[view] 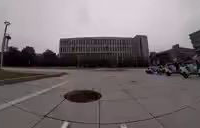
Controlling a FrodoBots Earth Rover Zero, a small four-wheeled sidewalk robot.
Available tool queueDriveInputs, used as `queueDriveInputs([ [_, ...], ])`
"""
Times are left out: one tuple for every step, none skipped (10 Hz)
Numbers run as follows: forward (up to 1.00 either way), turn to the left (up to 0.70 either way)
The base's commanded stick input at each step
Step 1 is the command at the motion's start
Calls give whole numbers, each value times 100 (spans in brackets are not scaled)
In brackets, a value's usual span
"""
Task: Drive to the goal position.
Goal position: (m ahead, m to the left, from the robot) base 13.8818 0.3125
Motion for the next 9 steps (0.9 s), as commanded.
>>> queueDriveInputs([
  [70,0],
  [70,0],
  [70,0],
  [70,0],
  [70,0],
  [70,0],
  [70,1],
  [70,2],
  [70,2],
])
